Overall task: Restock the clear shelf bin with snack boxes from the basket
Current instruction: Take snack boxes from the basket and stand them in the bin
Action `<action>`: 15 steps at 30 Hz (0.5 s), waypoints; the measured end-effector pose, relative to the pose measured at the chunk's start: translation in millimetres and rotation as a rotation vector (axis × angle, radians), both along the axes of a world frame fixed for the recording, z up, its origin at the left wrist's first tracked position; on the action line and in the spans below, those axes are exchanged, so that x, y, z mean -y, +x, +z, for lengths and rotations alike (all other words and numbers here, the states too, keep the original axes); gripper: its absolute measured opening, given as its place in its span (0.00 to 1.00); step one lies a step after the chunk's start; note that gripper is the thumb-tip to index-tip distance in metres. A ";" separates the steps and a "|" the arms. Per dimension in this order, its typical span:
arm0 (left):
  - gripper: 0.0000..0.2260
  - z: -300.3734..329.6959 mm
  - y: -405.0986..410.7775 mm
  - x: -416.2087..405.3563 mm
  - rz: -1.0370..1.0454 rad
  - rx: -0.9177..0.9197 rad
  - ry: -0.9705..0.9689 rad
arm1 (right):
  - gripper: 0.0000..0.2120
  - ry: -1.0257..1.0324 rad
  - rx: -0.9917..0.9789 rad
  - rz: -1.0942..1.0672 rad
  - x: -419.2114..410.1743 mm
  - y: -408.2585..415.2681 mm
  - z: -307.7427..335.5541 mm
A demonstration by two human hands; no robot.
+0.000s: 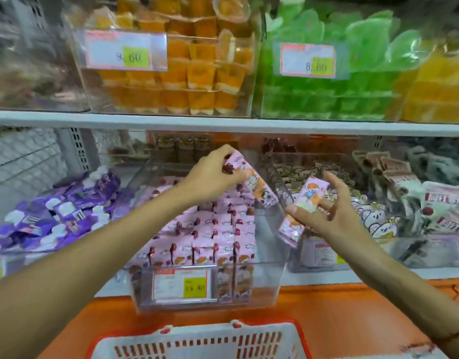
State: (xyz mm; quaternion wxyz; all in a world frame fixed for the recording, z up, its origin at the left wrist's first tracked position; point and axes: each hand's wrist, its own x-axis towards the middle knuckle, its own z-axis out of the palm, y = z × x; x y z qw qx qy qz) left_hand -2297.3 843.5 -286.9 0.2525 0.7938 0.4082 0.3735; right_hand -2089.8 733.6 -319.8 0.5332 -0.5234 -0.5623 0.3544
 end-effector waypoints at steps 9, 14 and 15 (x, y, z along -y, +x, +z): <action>0.13 -10.9 22.1 -43.1 -0.054 -0.440 -0.092 | 0.32 0.132 -0.002 0.017 -23.0 2.0 8.6; 0.07 -39.5 42.2 -36.7 0.118 -0.712 0.124 | 0.27 0.153 0.001 0.058 -31.0 0.5 15.0; 0.10 -42.8 44.0 -36.9 0.140 -0.707 0.124 | 0.27 0.144 0.017 0.076 -32.2 0.5 15.4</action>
